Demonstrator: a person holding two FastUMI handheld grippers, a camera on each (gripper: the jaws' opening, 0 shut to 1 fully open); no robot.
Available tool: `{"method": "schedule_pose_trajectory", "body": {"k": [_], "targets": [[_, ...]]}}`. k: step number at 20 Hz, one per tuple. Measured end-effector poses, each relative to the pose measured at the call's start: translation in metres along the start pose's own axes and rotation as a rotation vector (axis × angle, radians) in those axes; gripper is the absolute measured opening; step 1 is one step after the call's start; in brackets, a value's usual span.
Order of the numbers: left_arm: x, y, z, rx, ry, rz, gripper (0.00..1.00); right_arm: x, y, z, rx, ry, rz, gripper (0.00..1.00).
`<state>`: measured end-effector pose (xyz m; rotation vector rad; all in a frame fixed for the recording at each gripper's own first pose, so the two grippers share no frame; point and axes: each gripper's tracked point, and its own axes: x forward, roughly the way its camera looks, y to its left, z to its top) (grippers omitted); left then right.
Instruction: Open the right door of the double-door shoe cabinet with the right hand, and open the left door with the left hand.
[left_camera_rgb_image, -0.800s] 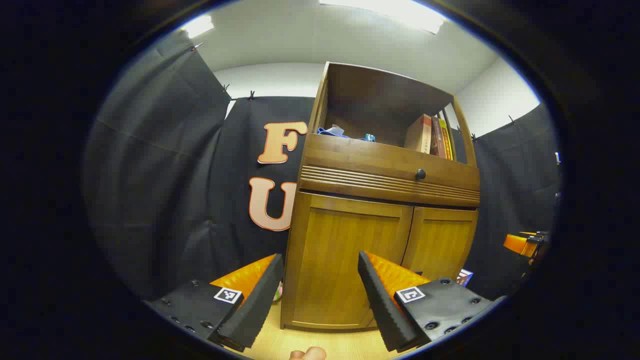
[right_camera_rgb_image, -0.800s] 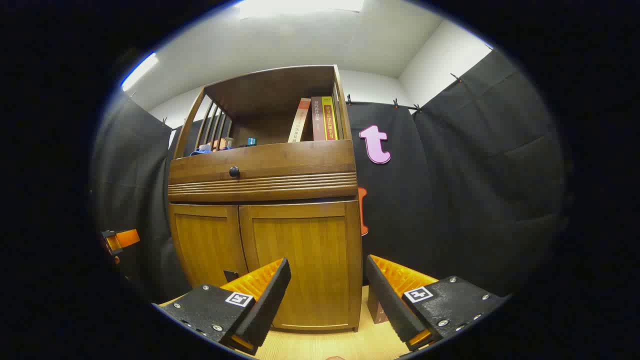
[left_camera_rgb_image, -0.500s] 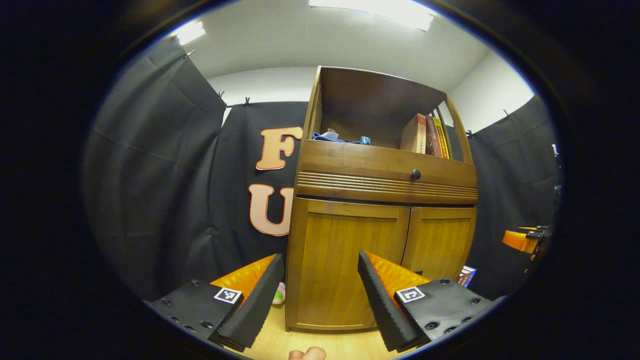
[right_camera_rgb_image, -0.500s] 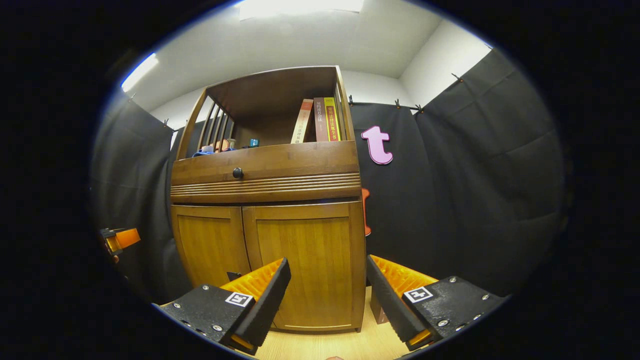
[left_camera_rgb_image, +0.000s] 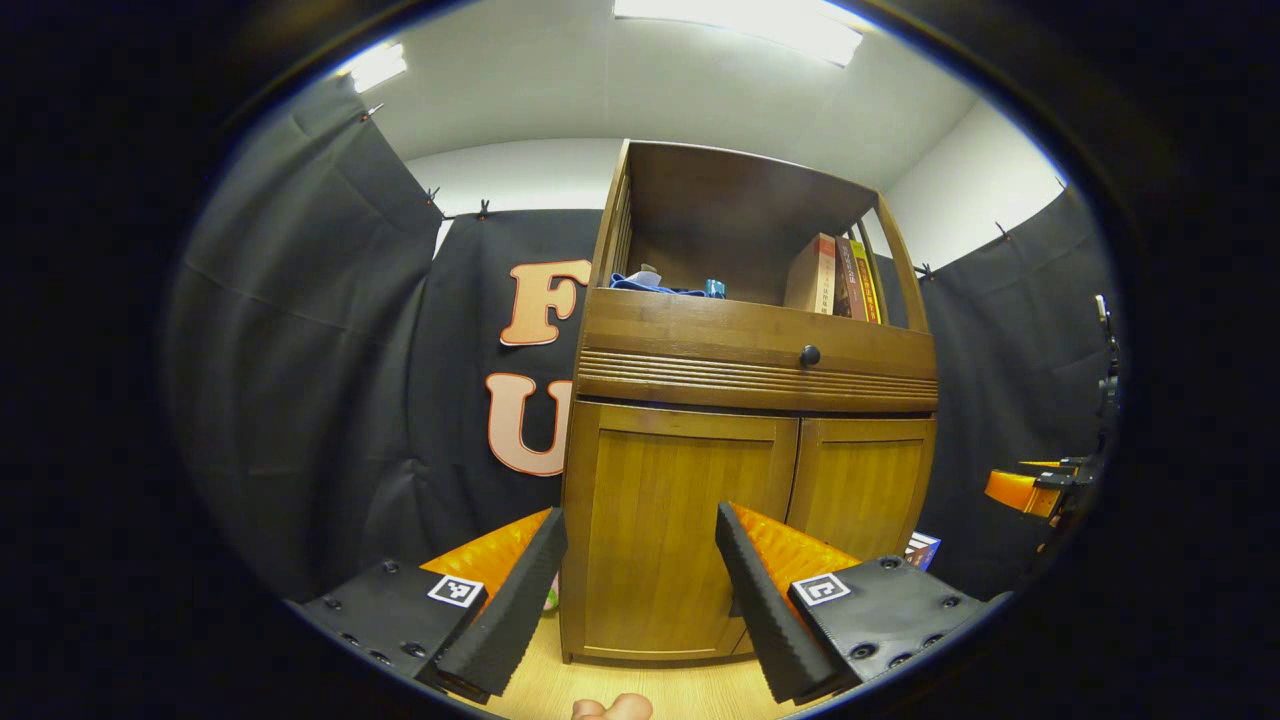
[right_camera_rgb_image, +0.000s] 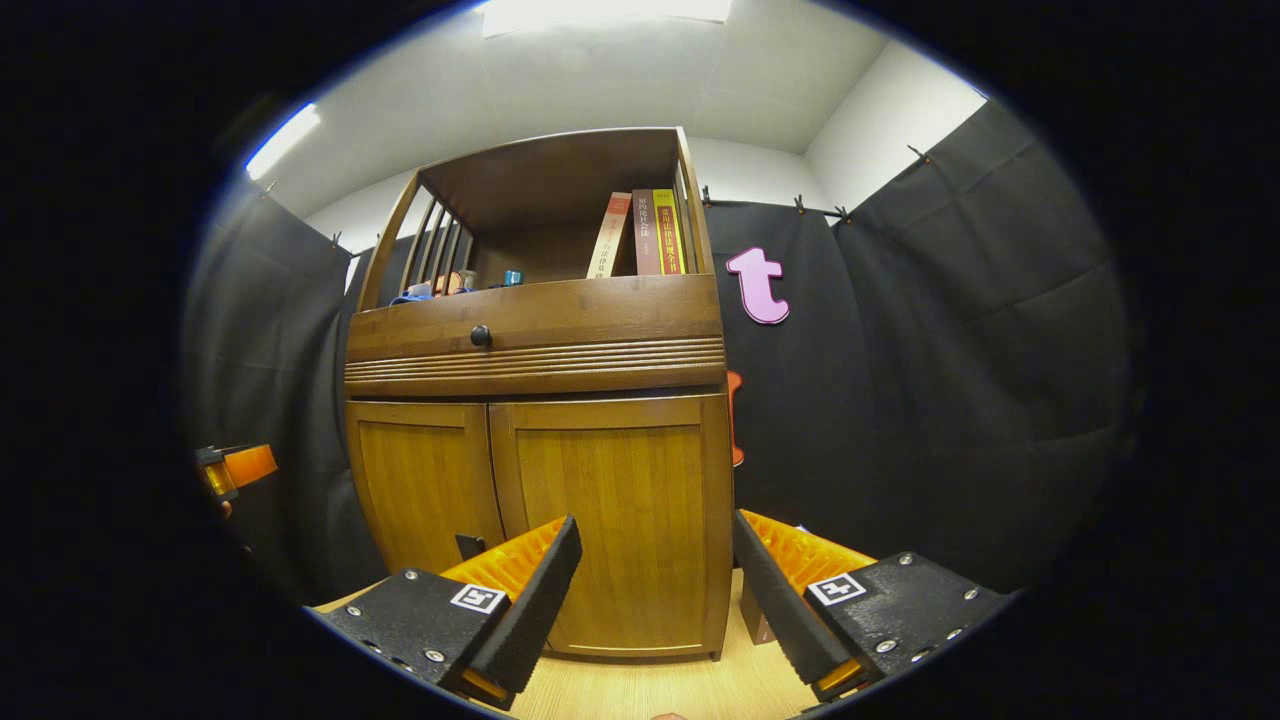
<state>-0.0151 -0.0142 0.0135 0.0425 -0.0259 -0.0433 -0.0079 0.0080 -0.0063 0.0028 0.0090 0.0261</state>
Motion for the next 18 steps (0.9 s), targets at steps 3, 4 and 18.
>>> {"method": "schedule_pose_trajectory", "body": {"k": [3,4,18], "targets": [[-0.003,0.0,0.005,-0.005,-0.011,-0.008,0.98,-0.002,-0.002,0.002,0.002,-0.006,-0.003,1.0],[-0.005,0.0,0.005,-0.005,-0.015,-0.006,0.96,-0.003,-0.002,0.003,0.001,-0.006,-0.005,1.0],[-0.005,0.003,-0.002,-0.017,0.008,-0.021,0.95,0.018,0.009,-0.039,0.023,0.033,0.0,0.94]]}}
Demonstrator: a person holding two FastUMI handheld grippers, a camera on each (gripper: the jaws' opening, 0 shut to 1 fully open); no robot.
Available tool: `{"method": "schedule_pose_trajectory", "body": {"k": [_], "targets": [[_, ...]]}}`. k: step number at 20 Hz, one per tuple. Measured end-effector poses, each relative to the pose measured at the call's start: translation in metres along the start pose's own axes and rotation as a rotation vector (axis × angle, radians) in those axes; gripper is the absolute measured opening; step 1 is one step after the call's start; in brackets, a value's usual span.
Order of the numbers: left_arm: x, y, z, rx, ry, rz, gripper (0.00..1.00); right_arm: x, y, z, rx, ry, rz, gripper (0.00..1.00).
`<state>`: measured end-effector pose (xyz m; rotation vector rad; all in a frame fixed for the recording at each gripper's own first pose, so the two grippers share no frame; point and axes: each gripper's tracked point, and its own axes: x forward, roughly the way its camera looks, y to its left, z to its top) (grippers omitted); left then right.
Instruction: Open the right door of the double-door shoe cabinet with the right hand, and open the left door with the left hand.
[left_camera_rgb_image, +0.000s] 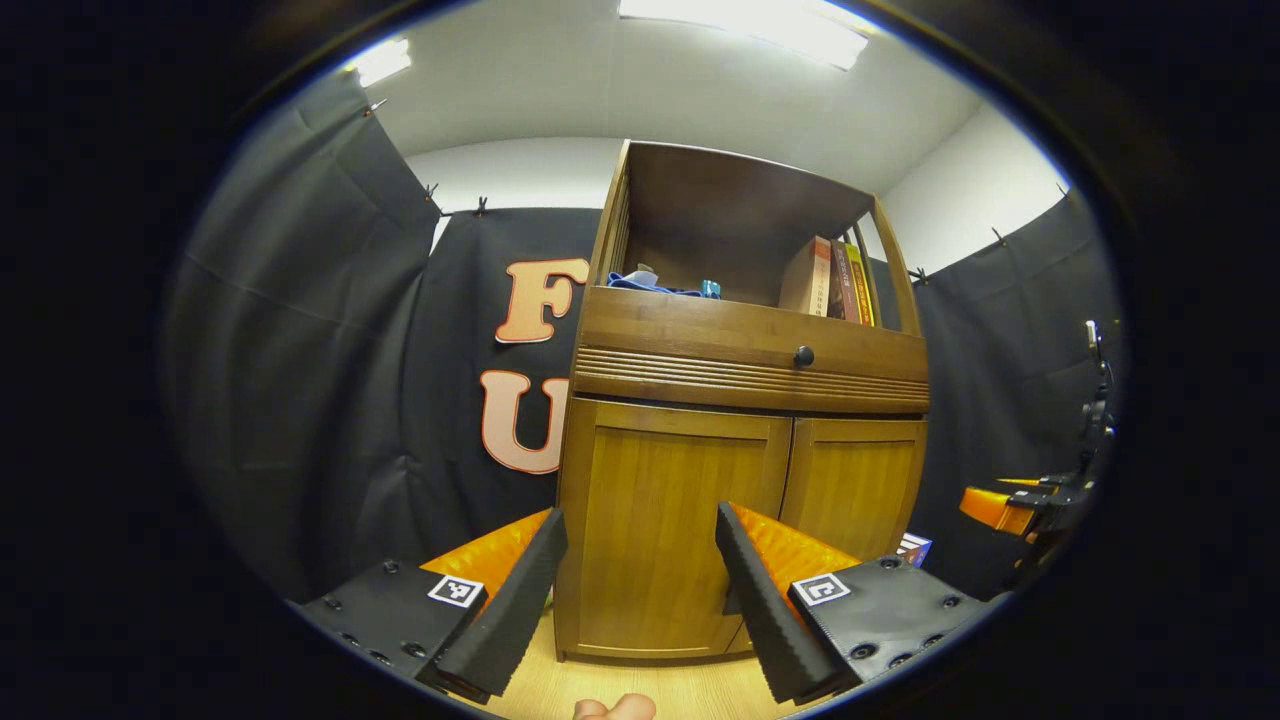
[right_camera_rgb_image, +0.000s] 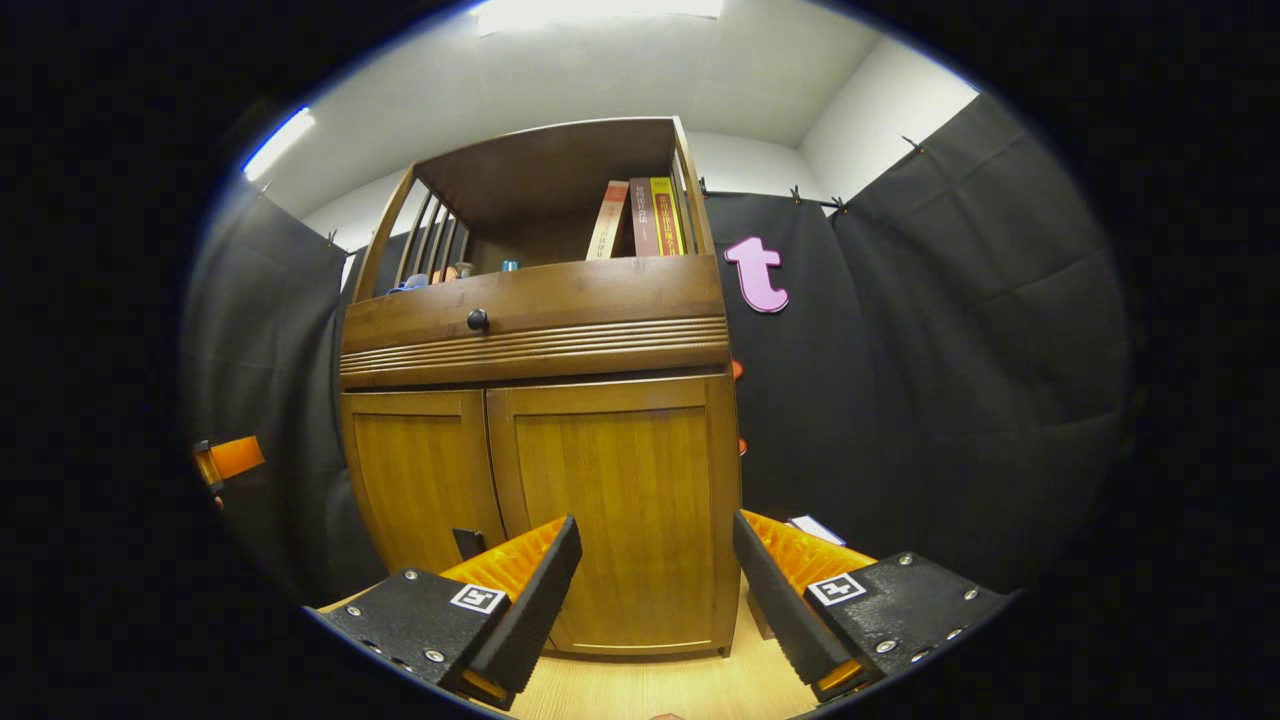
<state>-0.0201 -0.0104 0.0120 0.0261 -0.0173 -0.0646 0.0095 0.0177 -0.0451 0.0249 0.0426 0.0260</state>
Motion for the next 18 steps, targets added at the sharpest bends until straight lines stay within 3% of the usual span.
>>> {"method": "schedule_pose_trajectory", "body": {"k": [17,18], "targets": [[0.023,0.013,-0.012,0.053,0.001,0.034,0.95,0.067,0.063,-0.102,-0.041,0.106,0.097,0.94],[0.024,0.014,-0.014,0.056,0.005,0.034,0.96,0.071,0.066,-0.109,-0.04,0.112,0.099,1.0]]}}
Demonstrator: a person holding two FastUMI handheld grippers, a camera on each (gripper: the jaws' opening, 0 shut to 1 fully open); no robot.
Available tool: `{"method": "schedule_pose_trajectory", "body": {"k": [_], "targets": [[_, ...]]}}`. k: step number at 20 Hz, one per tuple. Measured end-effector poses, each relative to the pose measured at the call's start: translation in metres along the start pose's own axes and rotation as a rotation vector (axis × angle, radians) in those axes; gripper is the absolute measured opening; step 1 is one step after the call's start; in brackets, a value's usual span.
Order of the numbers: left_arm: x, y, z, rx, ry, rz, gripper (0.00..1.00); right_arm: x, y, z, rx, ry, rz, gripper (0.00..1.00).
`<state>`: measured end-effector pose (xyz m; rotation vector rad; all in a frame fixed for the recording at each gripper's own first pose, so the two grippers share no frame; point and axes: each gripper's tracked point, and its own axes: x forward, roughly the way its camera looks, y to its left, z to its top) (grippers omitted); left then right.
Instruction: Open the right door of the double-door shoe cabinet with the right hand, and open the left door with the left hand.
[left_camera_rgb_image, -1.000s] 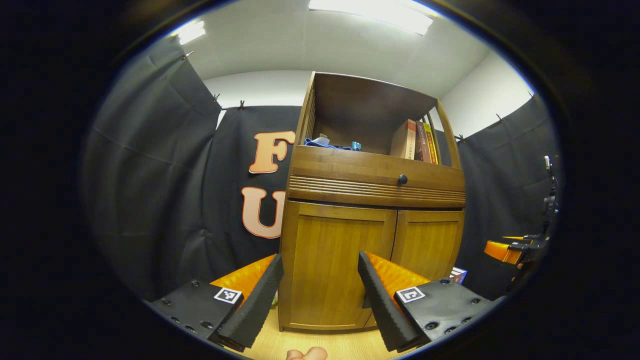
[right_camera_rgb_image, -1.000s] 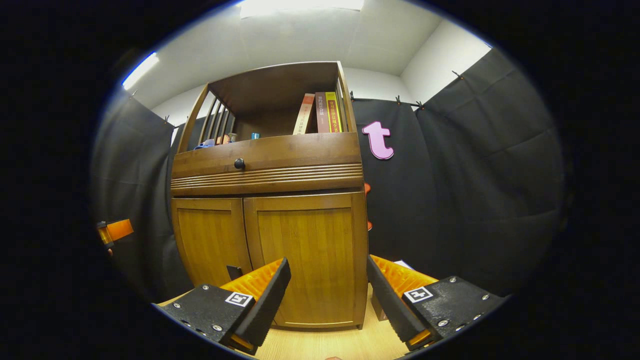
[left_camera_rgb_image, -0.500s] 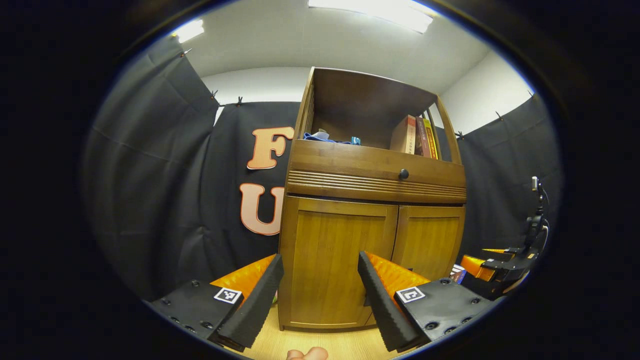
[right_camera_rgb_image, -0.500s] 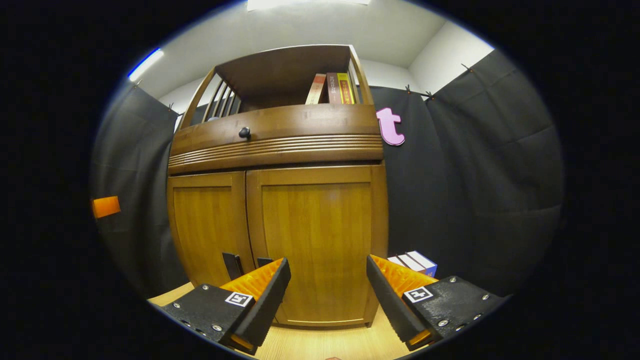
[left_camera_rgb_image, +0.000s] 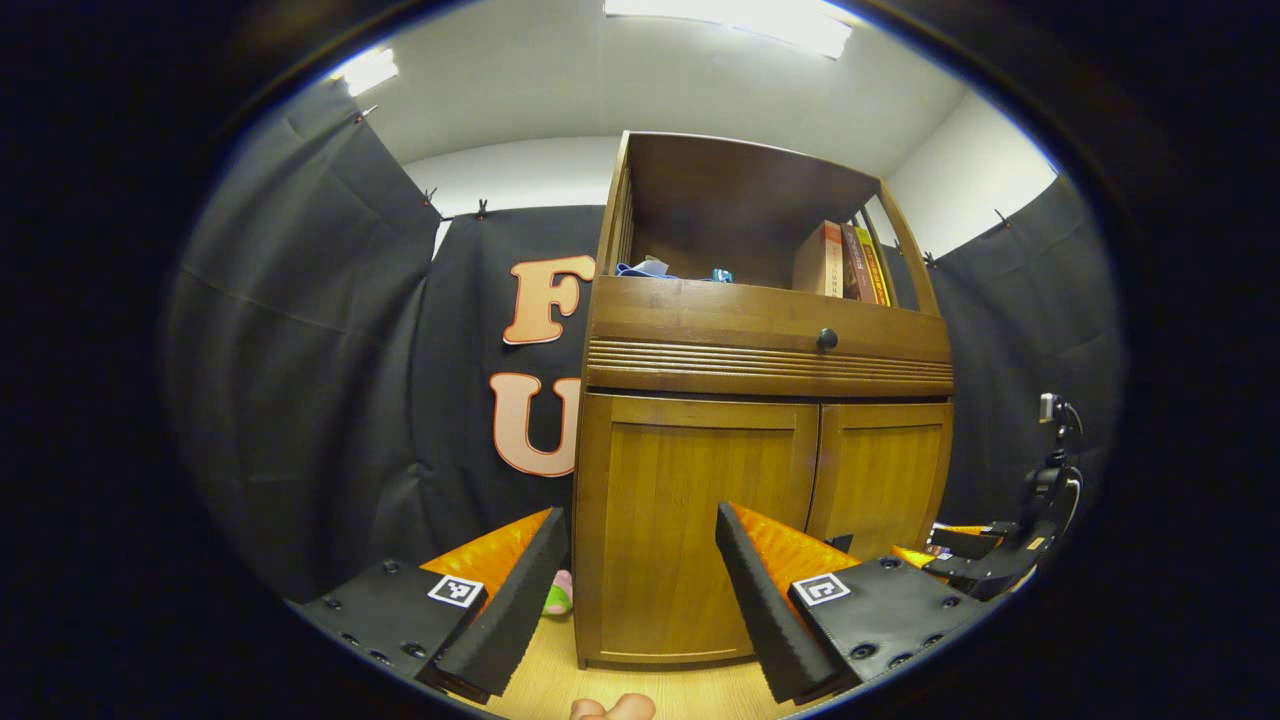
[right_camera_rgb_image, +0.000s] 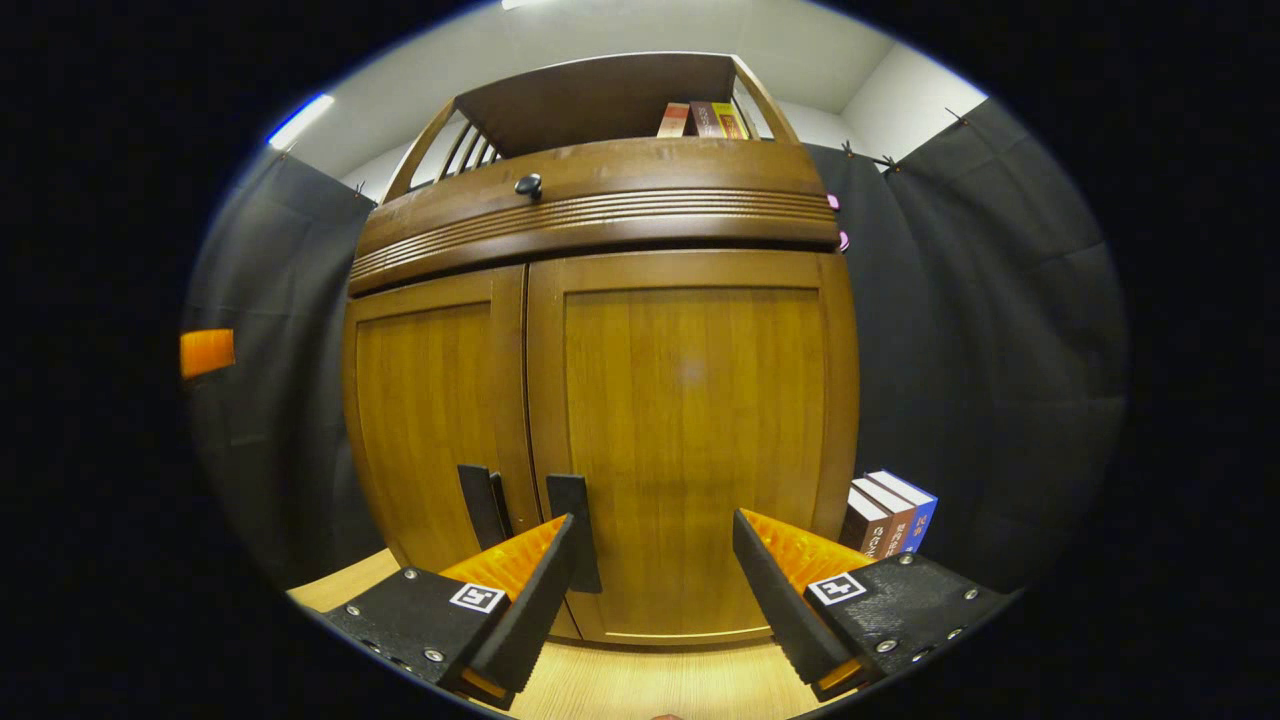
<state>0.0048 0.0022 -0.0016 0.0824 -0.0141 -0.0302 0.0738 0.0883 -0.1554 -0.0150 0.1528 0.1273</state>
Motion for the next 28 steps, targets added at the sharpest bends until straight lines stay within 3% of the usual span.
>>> {"method": "schedule_pose_trajectory", "body": {"k": [4,5,7,8,11,12,13,14,16,18,21,24,26,27,28], "targets": [[0.009,-0.002,-0.008,0.03,0.007,0.008,0.97,0.012,0.017,-0.027,0.035,0.036,0.039,0.94],[0.011,0.0,-0.008,0.049,0.001,0.019,0.98,0.015,0.021,-0.031,0.043,0.038,0.052,1.0],[0.013,0.001,-0.009,0.075,-0.011,0.032,0.97,0.026,0.028,-0.037,0.043,0.044,0.066,1.0],[0.015,-0.001,-0.011,0.077,-0.01,0.03,0.96,0.031,0.031,-0.042,0.044,0.051,0.073,0.94],[0.022,-0.008,-0.024,0.06,0.026,0.002,0.95,0.045,0.043,-0.055,0.068,0.064,0.104,0.95],[0.024,-0.008,-0.028,0.06,0.038,-0.003,0.95,0.051,0.046,-0.057,0.076,0.066,0.11,1.0],[0.026,-0.007,-0.031,0.062,0.046,-0.003,0.95,0.053,0.047,-0.06,0.082,0.065,0.116,0.94],[0.028,-0.006,-0.034,0.062,0.053,-0.003,0.96,0.057,0.049,-0.062,0.087,0.06,0.118,1.0],[0.031,-0.003,-0.037,0.059,0.059,0.0,0.96,0.071,0.052,-0.059,0.086,0.055,0.109,0.88],[0.034,0.004,-0.037,0.053,0.059,0.014,0.97,0.077,0.05,-0.06,0.087,0.056,0.1,0.93],[0.033,0.009,-0.034,0.042,0.044,0.022,0.96,0.084,0.048,-0.062,0.091,0.058,0.098,0.81],[0.032,0.009,-0.031,0.034,0.03,0.014,0.96,0.087,0.053,-0.065,0.104,0.07,0.122,0.5],[0.031,0.008,-0.031,0.031,0.03,0.01,0.96,0.09,0.057,-0.067,0.108,0.082,0.129,0.61],[0.03,0.008,-0.032,0.03,0.032,0.011,0.96,0.092,0.057,-0.069,0.108,0.091,0.124,0.46],[0.03,0.008,-0.032,0.03,0.035,0.011,0.96,0.094,0.059,-0.071,0.109,0.1,0.124,0.45]]}}
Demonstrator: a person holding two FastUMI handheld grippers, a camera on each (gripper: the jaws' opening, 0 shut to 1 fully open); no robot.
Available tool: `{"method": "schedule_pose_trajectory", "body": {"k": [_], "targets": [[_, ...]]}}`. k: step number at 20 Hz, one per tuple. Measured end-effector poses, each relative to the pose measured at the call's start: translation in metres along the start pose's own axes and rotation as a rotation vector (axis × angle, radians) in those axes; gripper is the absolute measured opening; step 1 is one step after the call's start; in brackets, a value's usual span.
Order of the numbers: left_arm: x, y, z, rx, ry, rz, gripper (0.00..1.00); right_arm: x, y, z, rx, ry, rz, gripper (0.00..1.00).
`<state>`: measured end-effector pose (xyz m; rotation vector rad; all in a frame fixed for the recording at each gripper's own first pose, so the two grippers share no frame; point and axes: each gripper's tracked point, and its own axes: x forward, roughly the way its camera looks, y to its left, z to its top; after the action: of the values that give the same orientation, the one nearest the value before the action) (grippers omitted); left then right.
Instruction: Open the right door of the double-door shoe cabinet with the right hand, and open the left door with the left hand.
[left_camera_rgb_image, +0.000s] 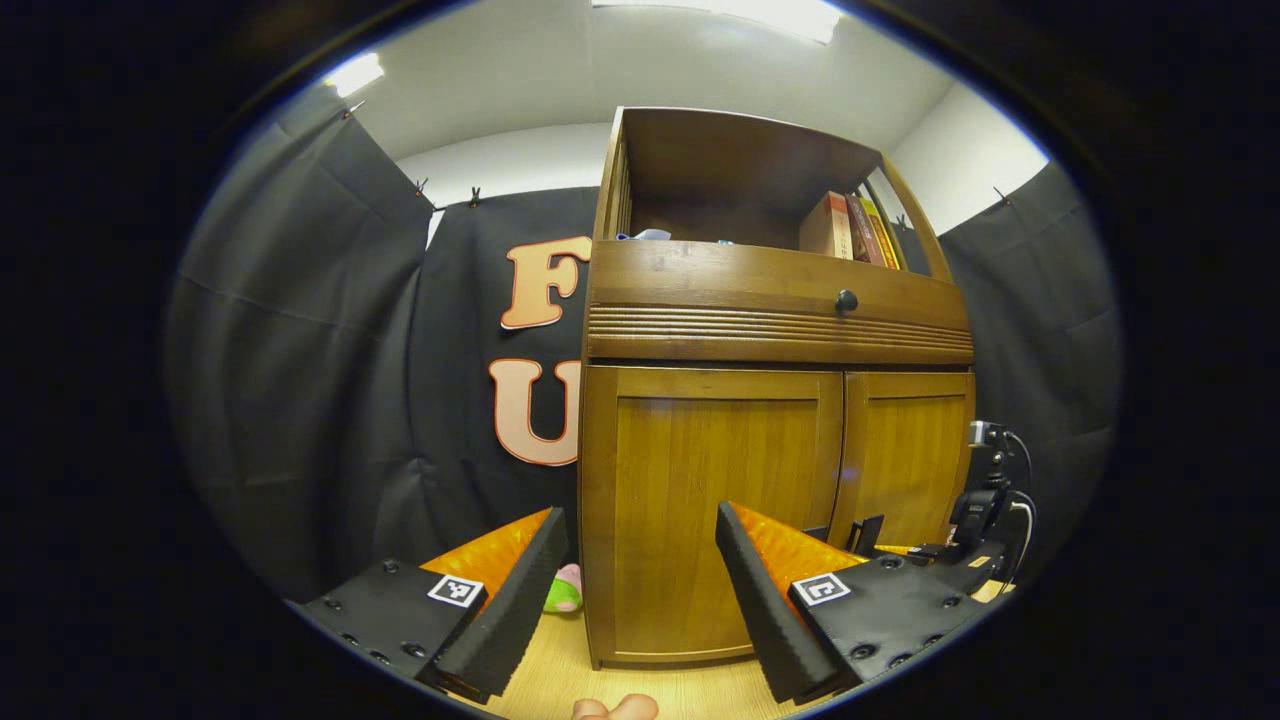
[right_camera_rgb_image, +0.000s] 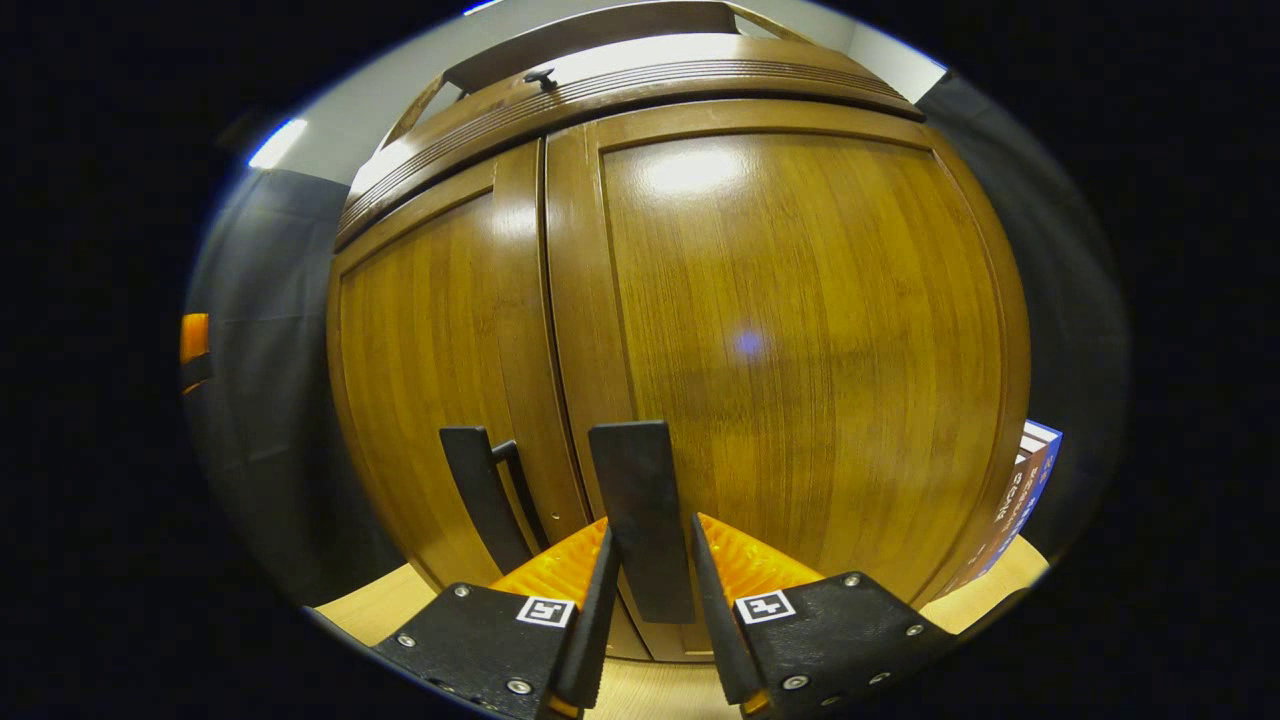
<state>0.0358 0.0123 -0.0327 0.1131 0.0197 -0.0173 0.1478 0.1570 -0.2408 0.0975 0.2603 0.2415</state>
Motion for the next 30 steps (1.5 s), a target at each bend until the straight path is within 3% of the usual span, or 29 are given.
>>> {"method": "schedule_pose_trajectory", "body": {"k": [1,2,3,10,11,12,13,14,17,30], "targets": [[0.0,0.0,0.0,0.0,0.002,-0.002,0.96,0.002,0.002,-0.002,0.003,0.006,0.002,0.34],[0.0,0.0,-0.001,0.002,0.003,-0.002,0.96,0.003,0.001,-0.003,-0.001,0.008,-0.004,0.34],[0.0,0.001,-0.002,0.004,0.003,0.001,0.96,0.005,0.0,-0.005,-0.005,0.012,-0.011,0.45],[-0.005,0.014,-0.006,-0.026,0.013,0.022,0.96,0.004,-0.002,-0.006,-0.053,-0.005,-0.048,0.31],[-0.005,0.016,-0.007,-0.028,0.015,0.026,0.96,0.003,-0.002,-0.006,-0.056,-0.005,-0.05,0.39],[-0.008,0.019,-0.007,-0.029,0.016,0.031,0.96,0.002,-0.002,-0.006,-0.06,-0.007,-0.05,0.38],[-0.011,0.021,-0.007,-0.029,0.016,0.036,0.96,0.0,-0.002,-0.006,-0.058,-0.01,-0.052,0.2],[-0.013,0.023,-0.007,-0.029,0.014,0.041,0.94,-0.003,-0.002,-0.006,-0.06,-0.012,-0.053,0.29],[-0.022,0.03,-0.004,-0.026,0.008,0.058,0.98,-0.015,-0.003,-0.008,-0.078,-0.009,-0.05,0.28],[-0.051,0.024,0.009,-0.032,-0.008,0.049,0.95,-0.078,-0.012,-0.011,-0.075,-0.001,-0.008,0.28]]}}
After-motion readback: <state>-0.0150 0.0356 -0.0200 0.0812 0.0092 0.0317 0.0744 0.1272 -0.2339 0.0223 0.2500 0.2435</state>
